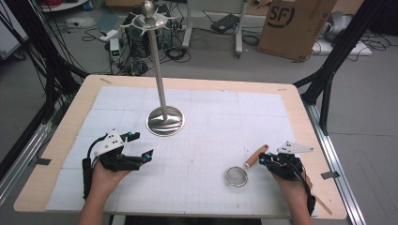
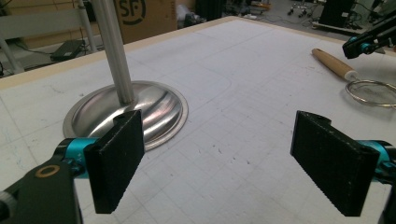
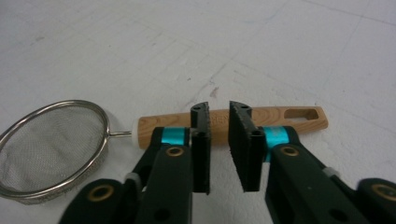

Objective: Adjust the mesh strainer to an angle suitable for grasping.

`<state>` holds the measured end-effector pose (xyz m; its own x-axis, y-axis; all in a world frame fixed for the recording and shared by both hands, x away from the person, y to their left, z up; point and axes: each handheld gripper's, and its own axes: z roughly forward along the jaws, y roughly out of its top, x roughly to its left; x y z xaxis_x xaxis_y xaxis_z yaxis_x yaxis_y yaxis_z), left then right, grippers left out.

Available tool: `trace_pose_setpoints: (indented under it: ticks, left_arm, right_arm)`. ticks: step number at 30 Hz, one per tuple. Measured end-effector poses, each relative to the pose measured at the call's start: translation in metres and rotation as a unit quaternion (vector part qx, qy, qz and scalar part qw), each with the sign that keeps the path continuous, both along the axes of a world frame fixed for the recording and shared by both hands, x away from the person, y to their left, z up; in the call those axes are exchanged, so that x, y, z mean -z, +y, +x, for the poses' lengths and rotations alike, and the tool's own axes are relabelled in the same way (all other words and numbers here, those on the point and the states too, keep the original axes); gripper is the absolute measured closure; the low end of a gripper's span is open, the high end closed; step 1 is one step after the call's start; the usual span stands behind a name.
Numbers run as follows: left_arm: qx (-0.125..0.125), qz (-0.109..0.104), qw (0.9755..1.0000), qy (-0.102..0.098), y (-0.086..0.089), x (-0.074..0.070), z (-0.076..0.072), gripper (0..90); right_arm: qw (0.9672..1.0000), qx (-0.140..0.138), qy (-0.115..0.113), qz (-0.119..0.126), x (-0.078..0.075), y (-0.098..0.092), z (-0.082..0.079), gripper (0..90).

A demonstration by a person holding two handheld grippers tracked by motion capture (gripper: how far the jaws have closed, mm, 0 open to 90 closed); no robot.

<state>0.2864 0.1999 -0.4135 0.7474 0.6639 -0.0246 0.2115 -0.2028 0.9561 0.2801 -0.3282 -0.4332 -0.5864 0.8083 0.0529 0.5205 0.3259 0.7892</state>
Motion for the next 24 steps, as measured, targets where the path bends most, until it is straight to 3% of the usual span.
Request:
trace_pose_setpoints:
  ticks: [4,16,18,24]
  left_arm:
    - [-0.002,-0.001,1.0,0.0,0.0,0.0,0.0,18.3]
    - [-0.004,-0.001,1.0,0.003,0.003,0.0,0.001,18.3]
    - [-0.005,-0.001,1.0,0.004,0.003,0.001,0.001,18.3]
    - [-0.005,-0.003,1.0,0.005,0.004,0.0,0.0,18.3]
  right_arm:
    - [0.9994,0.027,0.021,-0.007,0.003,-0.002,0.001,89.5]
    - [0.9975,0.054,0.035,-0.028,0.006,-0.004,0.008,89.5]
    - [0.9962,0.065,0.047,-0.034,0.01,-0.006,0.012,89.5]
    - [0.9954,0.07,0.049,-0.042,0.009,-0.005,0.021,89.5]
